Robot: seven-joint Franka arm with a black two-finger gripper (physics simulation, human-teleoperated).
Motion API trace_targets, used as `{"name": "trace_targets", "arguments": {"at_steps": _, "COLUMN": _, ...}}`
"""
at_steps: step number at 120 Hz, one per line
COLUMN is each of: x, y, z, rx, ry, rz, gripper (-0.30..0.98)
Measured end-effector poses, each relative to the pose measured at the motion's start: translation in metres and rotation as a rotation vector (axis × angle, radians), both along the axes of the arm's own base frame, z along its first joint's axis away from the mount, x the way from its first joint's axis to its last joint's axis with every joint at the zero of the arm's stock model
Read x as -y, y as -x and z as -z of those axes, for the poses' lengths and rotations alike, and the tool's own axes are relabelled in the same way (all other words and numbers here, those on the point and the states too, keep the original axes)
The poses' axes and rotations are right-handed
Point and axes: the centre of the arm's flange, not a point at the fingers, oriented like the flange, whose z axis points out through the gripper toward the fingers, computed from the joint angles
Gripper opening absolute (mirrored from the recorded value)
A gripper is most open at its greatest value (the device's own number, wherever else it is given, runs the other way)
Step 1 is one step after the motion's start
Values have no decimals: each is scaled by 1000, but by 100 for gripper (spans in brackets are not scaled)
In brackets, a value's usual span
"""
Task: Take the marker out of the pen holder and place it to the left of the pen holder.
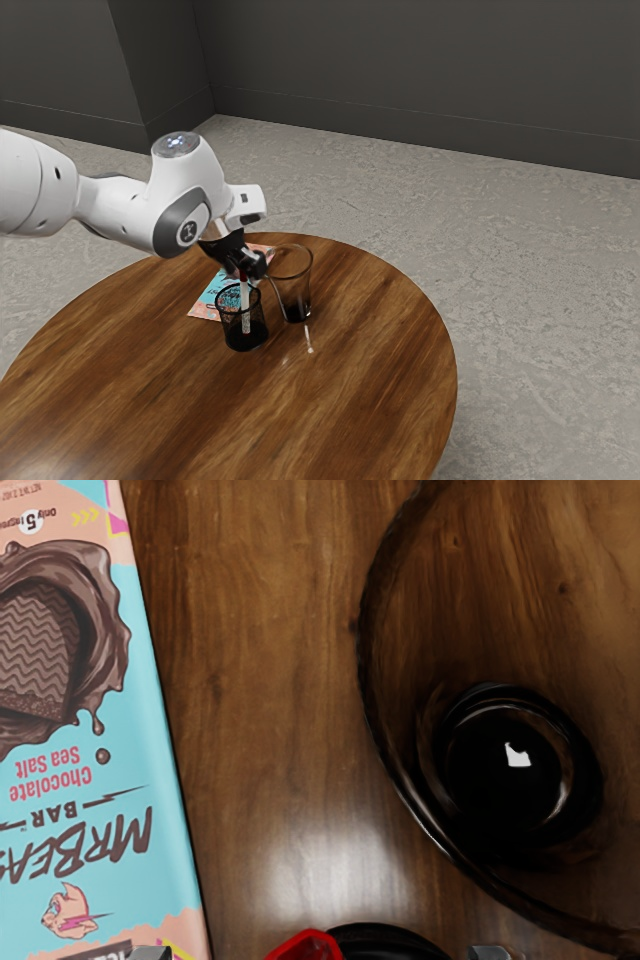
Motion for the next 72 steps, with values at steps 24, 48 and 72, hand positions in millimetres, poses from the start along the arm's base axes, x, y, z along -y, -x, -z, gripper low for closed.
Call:
{"name": "trace_targets", "arguments": {"at_steps": 24, "x": 0, "y": 0, "z": 1, "rx": 1, "ry": 0, "rz": 1, "gripper": 16}}
{"name": "trace_targets", "arguments": {"at_steps": 48, "x": 1, "y": -1, "z": 3, "rx": 0, "ry": -1, "rz": 2, "gripper": 5}}
{"name": "trace_targets", "arguments": {"at_steps": 72, "x": 2, "y": 0, "z": -5, "rx": 14, "ry": 0, "rz": 1, "gripper": -4}}
